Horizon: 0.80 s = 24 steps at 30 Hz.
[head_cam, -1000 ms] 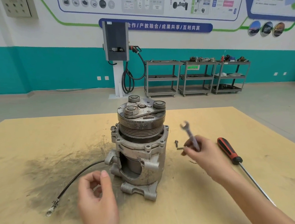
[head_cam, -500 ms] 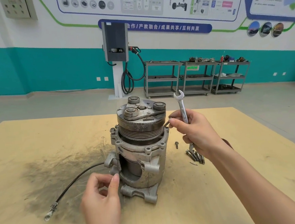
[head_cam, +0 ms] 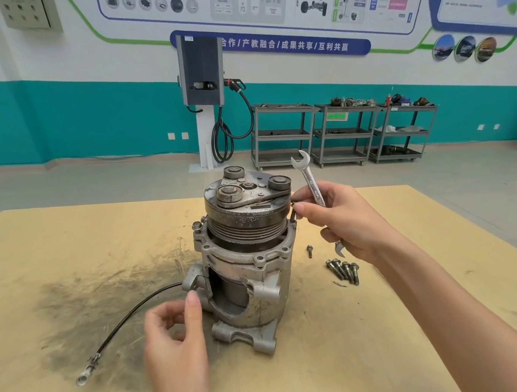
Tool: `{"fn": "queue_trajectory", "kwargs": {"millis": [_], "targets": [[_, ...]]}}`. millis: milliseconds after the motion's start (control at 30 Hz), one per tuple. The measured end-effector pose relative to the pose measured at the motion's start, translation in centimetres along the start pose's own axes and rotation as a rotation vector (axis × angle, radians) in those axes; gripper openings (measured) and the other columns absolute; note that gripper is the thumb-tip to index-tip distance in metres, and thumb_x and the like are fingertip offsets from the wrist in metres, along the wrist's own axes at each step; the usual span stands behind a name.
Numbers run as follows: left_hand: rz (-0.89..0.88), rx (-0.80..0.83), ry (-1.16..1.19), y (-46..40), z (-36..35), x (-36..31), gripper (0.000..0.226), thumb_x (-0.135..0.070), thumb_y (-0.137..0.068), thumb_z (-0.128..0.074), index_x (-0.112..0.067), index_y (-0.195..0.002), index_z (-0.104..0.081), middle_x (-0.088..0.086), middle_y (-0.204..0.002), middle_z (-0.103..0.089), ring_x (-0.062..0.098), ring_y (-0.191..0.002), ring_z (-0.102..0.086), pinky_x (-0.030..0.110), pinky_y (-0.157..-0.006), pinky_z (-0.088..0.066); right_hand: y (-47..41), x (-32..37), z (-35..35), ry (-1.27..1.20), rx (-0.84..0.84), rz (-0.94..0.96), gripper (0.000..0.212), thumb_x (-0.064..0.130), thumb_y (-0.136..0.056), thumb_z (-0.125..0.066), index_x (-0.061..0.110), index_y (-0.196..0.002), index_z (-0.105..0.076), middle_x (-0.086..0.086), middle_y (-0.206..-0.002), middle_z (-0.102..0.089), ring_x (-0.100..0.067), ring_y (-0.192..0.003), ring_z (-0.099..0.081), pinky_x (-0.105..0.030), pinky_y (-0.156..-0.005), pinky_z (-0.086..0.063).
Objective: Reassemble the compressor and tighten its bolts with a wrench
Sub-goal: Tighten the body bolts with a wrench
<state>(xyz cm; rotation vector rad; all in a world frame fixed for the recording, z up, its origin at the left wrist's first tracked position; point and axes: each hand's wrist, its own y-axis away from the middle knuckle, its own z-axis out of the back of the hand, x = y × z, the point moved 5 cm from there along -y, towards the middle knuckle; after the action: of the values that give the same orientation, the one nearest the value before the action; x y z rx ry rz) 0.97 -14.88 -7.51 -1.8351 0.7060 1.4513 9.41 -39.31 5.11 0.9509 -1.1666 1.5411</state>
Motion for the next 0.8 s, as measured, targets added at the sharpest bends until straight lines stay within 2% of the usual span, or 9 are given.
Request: {"fn": "queue_trajectory", "kwargs": {"millis": [67,133,167,267,367,433,567,667,800], "targets": [[-0.026,0.007,-0.005,0.2,0.0,-0.4,0.046,-0.066,-0.068,-0.063,-0.031,-0.095,-0.049,-0.008,-0.100,-0.056,-0.013,-0.079,-0.053,0.016,-0.072,-0.040,0.0,0.0,0.0,0.014,0.004,0.000,0.005,0.012,-0.091,-0.067,0.017,-0.093,-0.067,0.005,-0.068,-0.063,-0.008,-0.052,-0.037,-0.020,-0.039,-0.028],[-0.086,0.093,-0.044,0.4,-0.4,-0.5,0.072,-0.078,-0.068,-0.062,-0.034,-0.120,-0.041,-0.009,-0.129,-0.048,-0.002,-0.111,-0.051,0.024,-0.092,-0.039,-0.1,0.0,0.2,0.071,-0.029,0.003,0.004,0.013,-0.092,-0.067,0.016,-0.092,-0.068,0.009,-0.063,-0.064,-0.007,-0.050,-0.037,-0.021,-0.040,-0.028],[-0.123,0.155,-0.069,0.6,-0.8,-0.7,0.089,-0.082,-0.063,-0.061,-0.034,-0.133,-0.034,-0.013,-0.144,-0.037,0.002,-0.126,-0.042,0.027,-0.102,-0.032,-0.2,0.0,0.3,0.098,-0.046,0.007,0.003,0.014,-0.092,-0.067,0.017,-0.091,-0.068,0.008,-0.062,-0.064,-0.007,-0.049,-0.036,-0.022,-0.040,-0.028],[-0.173,0.319,-0.099,1.1,-2.0,-1.3,0.133,-0.092,-0.043,-0.061,-0.033,-0.152,-0.014,-0.035,-0.153,-0.012,-0.011,-0.138,-0.019,0.020,-0.109,-0.017,-0.2,0.1,0.4,0.132,-0.042,0.018,0.004,0.014,-0.092,-0.067,0.017,-0.091,-0.068,0.008,-0.063,-0.065,-0.004,-0.043,-0.037,-0.021,-0.040,-0.030],[-0.174,0.389,-0.141,1.4,-3.0,-1.2,0.132,-0.075,-0.040,-0.074,-0.044,-0.149,-0.007,-0.029,-0.153,-0.011,-0.013,-0.135,-0.015,0.023,-0.111,-0.017,-0.2,0.0,0.3,0.133,-0.017,0.015,0.005,0.013,-0.090,-0.069,0.018,-0.091,-0.069,0.012,-0.059,-0.063,0.000,-0.040,-0.040,-0.017,-0.038,-0.031],[-0.178,0.385,-0.189,1.4,-3.3,-1.2,0.131,-0.065,-0.035,-0.075,-0.051,-0.144,-0.003,-0.024,-0.154,-0.011,-0.012,-0.135,-0.012,0.023,-0.111,-0.015,-0.3,-0.2,0.0,0.127,-0.003,0.006,0.004,0.014,-0.089,-0.070,0.017,-0.091,-0.068,0.014,-0.055,-0.058,-0.001,-0.041,-0.037,-0.018,-0.039,-0.031],[-0.216,0.372,-0.238,1.2,-3.4,-1.2,0.129,-0.065,-0.035,-0.074,-0.056,-0.138,0.002,-0.025,-0.150,-0.009,-0.011,-0.136,-0.009,0.023,-0.112,-0.012,-0.2,-0.9,-0.7,0.048,0.016,-0.026,0.007,0.014,-0.088,-0.072,0.013,-0.093,-0.067,-0.004,-0.071,-0.053,-0.009,-0.051,-0.034,-0.021,-0.039,-0.028],[-0.241,0.360,-0.250,1.1,-3.5,-1.2,0.127,-0.065,-0.035,-0.073,-0.054,-0.137,0.001,-0.019,-0.152,-0.011,-0.012,-0.134,-0.009,0.012,-0.110,-0.010,0.0,-1.5,-0.7,-0.103,0.027,-0.046,0.008,0.012,-0.092,-0.066,0.010,-0.098,-0.070,0.000,-0.069,-0.049,-0.008,-0.054,-0.034,-0.020,-0.039,-0.026],[-0.255,0.354,-0.270,1.0,-3.6,-1.1,0.127,-0.064,-0.037,-0.073,-0.049,-0.140,0.000,-0.010,-0.158,-0.011,-0.004,-0.139,-0.009,0.029,-0.114,-0.012,0.1,-2.0,-0.7,-0.121,0.020,-0.044,0.004,0.011,-0.091,-0.067,0.010,-0.089,-0.070,0.008,-0.058,-0.043,-0.007,-0.051,-0.030,-0.019,-0.038,-0.025]]}}
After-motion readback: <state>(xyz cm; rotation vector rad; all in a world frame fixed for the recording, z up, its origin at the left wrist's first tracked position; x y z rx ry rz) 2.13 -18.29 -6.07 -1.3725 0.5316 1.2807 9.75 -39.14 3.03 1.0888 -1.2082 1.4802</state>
